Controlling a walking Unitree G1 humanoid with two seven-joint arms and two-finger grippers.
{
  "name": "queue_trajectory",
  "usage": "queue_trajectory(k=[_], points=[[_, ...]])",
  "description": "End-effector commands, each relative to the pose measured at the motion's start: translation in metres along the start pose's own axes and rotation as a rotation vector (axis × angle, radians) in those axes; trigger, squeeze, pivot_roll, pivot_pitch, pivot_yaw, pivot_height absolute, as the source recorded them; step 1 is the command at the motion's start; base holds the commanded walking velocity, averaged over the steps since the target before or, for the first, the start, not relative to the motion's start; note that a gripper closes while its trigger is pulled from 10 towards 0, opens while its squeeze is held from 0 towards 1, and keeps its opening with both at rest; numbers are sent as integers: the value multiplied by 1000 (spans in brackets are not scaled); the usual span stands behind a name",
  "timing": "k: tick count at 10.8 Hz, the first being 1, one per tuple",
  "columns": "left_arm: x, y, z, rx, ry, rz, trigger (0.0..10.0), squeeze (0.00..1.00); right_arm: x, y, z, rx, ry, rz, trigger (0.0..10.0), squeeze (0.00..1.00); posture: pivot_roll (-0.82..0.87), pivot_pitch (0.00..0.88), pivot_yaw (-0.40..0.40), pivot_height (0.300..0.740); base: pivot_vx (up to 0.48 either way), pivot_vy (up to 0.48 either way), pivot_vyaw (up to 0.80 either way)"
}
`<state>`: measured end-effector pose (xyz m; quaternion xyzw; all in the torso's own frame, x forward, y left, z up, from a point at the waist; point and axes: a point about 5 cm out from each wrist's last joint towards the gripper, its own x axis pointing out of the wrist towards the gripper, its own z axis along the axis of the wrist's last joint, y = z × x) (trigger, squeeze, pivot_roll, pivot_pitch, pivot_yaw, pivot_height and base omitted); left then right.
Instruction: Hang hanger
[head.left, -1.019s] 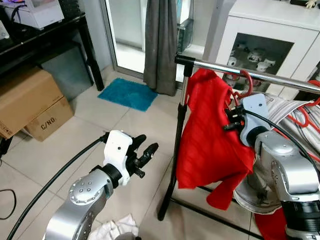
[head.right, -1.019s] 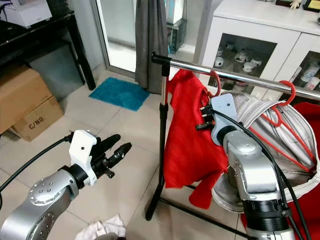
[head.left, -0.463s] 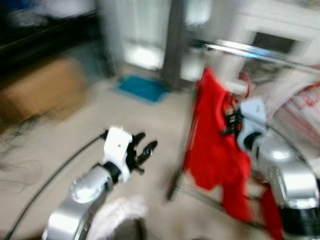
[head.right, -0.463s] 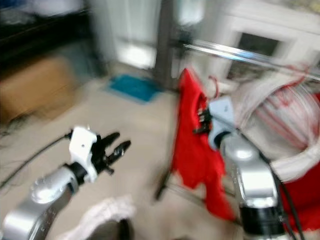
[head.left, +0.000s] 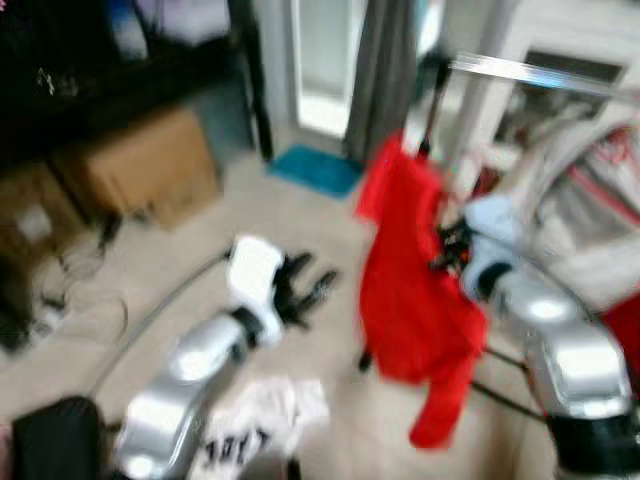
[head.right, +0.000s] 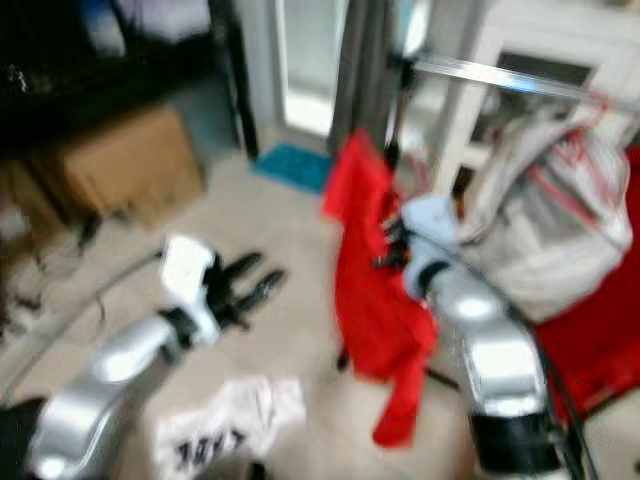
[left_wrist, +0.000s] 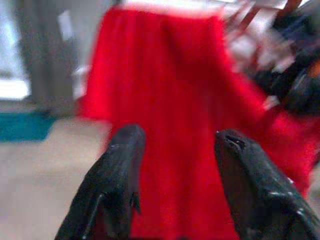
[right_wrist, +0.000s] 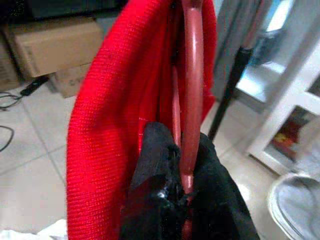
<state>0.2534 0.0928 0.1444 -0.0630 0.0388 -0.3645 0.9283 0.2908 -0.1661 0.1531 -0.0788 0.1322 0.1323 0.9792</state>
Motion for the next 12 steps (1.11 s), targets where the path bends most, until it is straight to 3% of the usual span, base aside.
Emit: queue_trajectory(k=[1,2,3,4,7,9,11,12], points=[[4,3,8,-6,-31,-18,10000,1000,-1,4,14,-36,-64,11,0,0,-16,8,15,740,0,0,0],[11,4,11,-28,-42,-16,10000,1000,-2,8,16,-71,-74,21,0,0,-21,5,19,740,0,0,0],[20,6,15,-74,-58,-28,10000,82,-4,16,20,-107,-91,42,0,0,-25,6,25,740,0,0,0],[24,7,18,-136,-78,-53,10000,0,-5,22,21,-121,-104,61,0,0,-26,6,25,740,0,0,0],[37,4,26,-271,-127,-166,10000,0,-9,39,28,-211,-148,134,0,0,-31,6,28,740,0,0,0],[44,7,30,-302,-136,-200,10000,0,-12,46,30,-274,-166,168,0,0,-35,6,31,740,0,0,0],[48,12,28,-258,-119,-193,10000,0,-14,53,32,-294,-183,195,0,0,-42,4,40,740,0,0,0],[51,13,29,-209,-127,-190,7490,0,-16,56,33,-303,-196,207,0,0,-46,2,45,740,0,0,0]])
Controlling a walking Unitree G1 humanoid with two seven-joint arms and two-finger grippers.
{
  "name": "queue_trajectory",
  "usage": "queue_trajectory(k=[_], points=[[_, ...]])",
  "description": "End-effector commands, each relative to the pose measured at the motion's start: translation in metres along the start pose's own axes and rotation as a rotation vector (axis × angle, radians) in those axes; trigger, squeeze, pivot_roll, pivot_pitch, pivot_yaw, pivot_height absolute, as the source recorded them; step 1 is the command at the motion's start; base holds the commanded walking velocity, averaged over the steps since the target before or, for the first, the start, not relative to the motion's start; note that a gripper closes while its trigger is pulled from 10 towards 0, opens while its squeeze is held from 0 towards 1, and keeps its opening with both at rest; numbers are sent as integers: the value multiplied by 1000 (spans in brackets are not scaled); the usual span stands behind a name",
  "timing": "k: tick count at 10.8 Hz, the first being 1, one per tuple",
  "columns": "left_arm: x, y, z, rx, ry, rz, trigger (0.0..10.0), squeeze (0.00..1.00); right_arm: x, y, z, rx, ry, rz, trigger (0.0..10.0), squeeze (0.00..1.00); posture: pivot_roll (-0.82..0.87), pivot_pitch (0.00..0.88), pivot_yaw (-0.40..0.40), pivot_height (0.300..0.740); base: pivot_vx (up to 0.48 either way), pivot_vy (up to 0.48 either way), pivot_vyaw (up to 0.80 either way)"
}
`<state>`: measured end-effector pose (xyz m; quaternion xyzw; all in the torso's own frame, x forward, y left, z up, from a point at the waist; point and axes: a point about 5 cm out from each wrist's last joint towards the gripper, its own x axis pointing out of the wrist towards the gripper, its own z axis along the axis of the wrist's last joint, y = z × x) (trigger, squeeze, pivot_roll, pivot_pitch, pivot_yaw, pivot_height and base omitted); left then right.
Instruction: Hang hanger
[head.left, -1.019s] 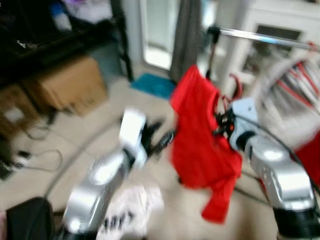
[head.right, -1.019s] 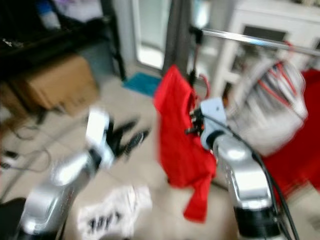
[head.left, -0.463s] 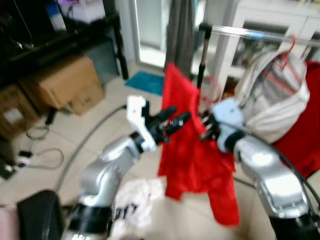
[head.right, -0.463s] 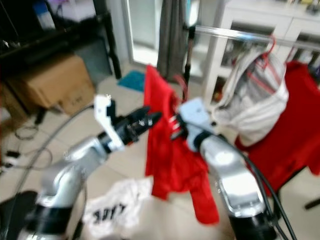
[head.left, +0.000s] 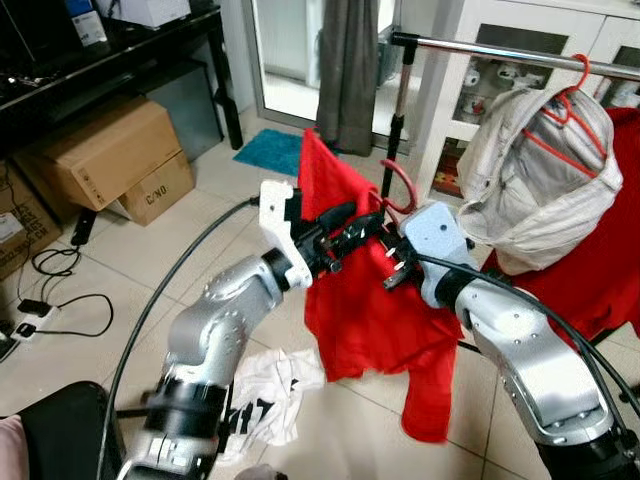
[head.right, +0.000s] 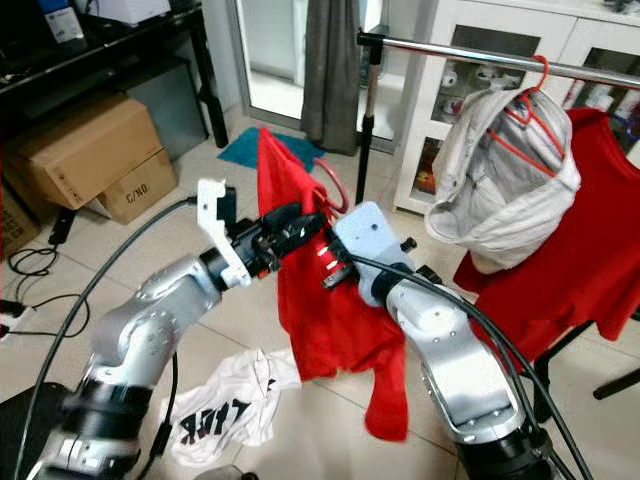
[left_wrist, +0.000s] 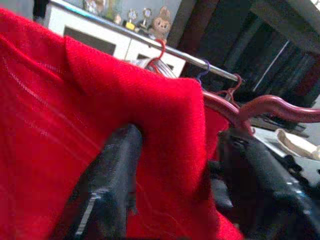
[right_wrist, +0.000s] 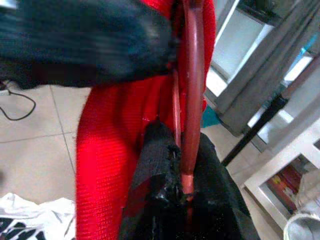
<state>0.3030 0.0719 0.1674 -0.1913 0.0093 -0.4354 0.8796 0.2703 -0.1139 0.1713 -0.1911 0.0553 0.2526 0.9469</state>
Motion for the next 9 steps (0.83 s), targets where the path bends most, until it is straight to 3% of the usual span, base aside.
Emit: queue_trajectory(k=[1,2,9], points=[[3,-1,2,25,1,-17,4941,0,-3,1,12,-31,-66,2,0,0,-47,2,47,740,0,0,0],[4,0,1,24,7,-25,0,0,-4,3,12,-39,-65,12,0,0,-51,0,53,740,0,0,0],[6,9,-2,51,17,17,0,0,-5,0,5,-55,-28,-9,0,0,-51,0,63,740,0,0,0]])
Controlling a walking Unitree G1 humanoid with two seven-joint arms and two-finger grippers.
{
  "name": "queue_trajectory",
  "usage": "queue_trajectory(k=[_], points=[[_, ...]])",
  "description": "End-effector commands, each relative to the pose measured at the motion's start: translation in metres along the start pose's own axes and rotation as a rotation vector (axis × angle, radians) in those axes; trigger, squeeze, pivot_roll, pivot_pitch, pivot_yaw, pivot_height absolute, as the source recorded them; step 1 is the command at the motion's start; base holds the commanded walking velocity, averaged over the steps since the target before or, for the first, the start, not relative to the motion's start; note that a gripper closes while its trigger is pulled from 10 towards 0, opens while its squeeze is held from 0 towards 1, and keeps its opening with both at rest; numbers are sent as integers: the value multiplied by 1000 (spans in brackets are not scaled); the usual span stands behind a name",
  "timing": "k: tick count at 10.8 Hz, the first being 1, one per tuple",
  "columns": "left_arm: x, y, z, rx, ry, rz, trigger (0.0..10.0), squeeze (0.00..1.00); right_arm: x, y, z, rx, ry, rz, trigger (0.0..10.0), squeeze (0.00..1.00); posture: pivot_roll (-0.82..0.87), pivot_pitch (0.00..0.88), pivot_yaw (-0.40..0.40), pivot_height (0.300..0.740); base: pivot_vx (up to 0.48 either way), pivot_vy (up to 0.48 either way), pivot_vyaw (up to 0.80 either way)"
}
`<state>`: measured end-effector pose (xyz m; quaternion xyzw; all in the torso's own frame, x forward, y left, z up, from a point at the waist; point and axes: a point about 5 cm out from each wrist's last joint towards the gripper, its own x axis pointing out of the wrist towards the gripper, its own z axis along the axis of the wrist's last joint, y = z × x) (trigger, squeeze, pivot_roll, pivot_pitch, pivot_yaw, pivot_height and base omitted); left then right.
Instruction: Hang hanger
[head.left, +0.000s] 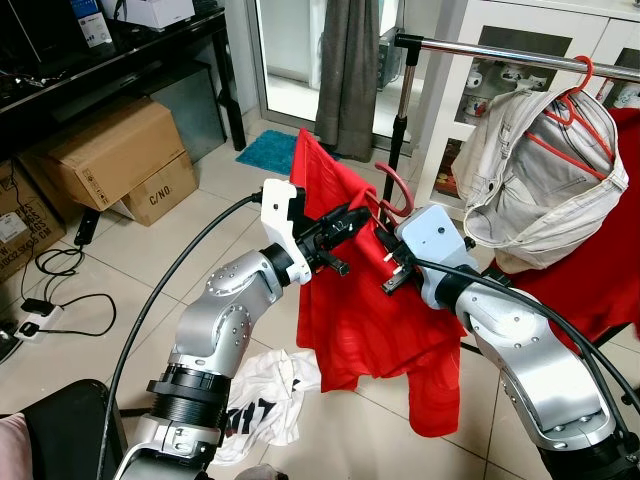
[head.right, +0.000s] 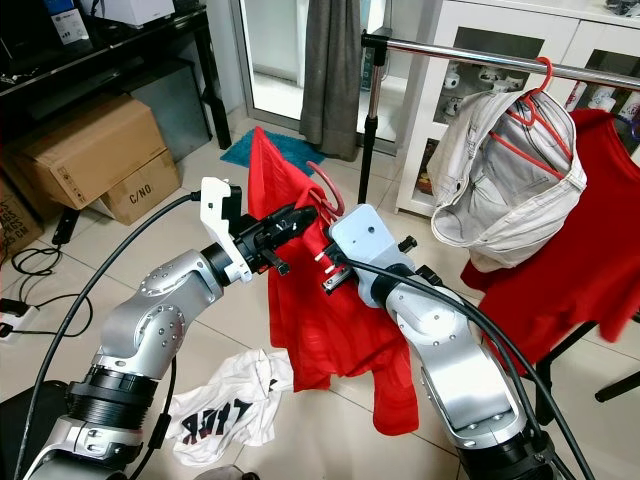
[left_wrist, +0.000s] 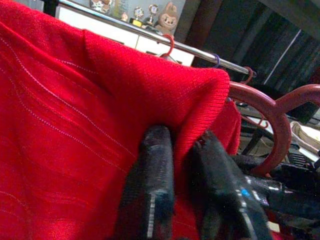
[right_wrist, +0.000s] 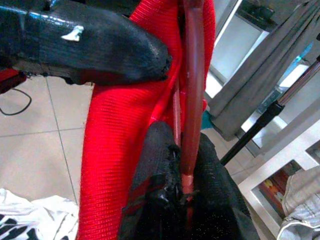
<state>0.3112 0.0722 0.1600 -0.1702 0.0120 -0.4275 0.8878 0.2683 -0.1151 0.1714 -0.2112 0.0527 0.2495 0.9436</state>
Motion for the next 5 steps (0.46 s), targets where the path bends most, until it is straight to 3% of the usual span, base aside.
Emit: queue_trajectory(k=[1,5], points=[[2,1,4,15,-8,2,0,0,-2,-1,4,-14,-25,-6,0,0,-51,0,63,740,0,0,0],[-9,-5,11,41,-3,-38,0,0,-5,-8,-13,-31,78,-42,0,0,-50,0,68,740,0,0,0]])
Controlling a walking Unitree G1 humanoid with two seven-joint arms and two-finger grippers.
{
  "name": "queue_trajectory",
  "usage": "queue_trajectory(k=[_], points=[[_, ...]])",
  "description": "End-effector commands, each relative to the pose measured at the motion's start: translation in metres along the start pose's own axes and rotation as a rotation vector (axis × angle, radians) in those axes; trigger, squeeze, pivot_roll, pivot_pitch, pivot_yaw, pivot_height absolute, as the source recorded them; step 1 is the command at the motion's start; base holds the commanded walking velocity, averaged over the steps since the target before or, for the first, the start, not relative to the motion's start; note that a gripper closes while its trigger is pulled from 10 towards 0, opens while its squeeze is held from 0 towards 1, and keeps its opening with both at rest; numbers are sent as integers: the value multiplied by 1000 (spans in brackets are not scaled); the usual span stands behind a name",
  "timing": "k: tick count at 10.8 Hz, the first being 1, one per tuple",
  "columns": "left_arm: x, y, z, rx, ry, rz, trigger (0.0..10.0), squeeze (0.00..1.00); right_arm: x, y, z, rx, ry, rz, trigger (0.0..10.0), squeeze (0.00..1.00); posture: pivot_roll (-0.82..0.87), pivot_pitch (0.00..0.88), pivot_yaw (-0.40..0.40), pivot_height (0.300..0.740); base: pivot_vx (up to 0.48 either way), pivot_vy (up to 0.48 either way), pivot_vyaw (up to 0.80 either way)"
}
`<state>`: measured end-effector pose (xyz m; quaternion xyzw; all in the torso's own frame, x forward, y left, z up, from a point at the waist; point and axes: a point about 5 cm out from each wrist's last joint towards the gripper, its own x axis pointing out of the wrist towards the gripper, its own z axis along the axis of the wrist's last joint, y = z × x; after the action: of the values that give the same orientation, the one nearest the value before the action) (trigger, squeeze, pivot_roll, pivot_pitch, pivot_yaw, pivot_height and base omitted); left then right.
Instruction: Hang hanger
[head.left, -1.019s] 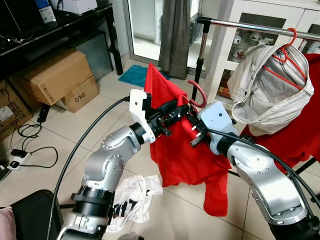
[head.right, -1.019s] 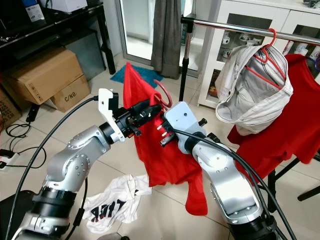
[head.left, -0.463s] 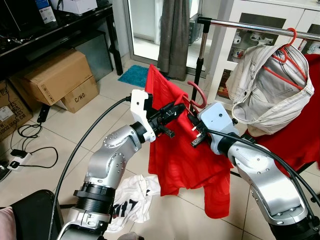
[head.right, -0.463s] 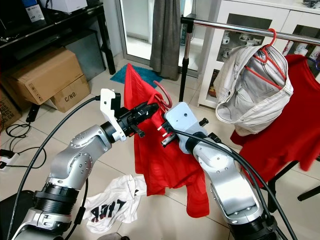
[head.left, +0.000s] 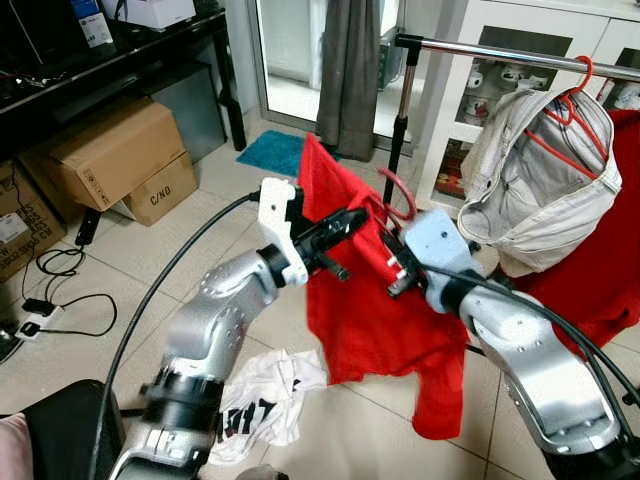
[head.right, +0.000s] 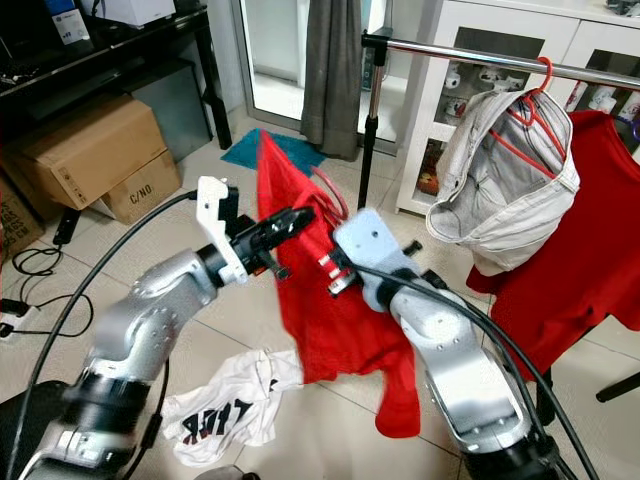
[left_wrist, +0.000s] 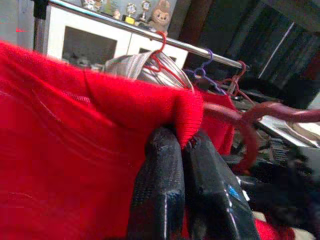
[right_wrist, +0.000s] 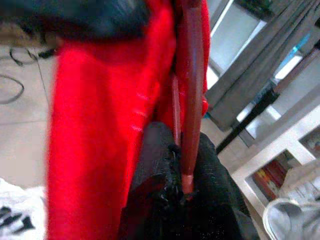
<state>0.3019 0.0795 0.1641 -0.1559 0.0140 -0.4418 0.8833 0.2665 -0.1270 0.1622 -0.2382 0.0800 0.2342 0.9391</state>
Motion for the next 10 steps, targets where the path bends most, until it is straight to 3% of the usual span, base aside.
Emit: queue_trajectory(k=[1,4,5,6,8,9,10], points=[[-6,0,15,32,-38,7,0,0,-2,-8,-11,-19,59,-21,0,0,-47,0,66,740,0,0,0],[-18,9,26,69,-48,107,0,0,-6,-14,-31,-129,153,13,0,0,-47,0,64,740,0,0,0],[-28,20,39,130,-53,185,0,0,-13,-14,-54,-222,260,85,0,0,-48,0,63,740,0,0,0],[-35,28,49,171,-56,241,0,0,-19,-12,-68,-249,320,131,0,0,-47,0,62,740,0,0,0],[-62,60,79,414,43,437,0,0,-36,-7,-97,-266,449,265,0,0,-45,0,60,740,0,0,0],[-70,68,83,522,125,476,0,0,-37,-8,-96,-236,426,263,0,0,-45,0,60,740,0,0,0],[-87,84,85,636,236,557,0,0,-38,-7,-85,-169,299,319,0,0,-44,0,65,740,0,0,0]])
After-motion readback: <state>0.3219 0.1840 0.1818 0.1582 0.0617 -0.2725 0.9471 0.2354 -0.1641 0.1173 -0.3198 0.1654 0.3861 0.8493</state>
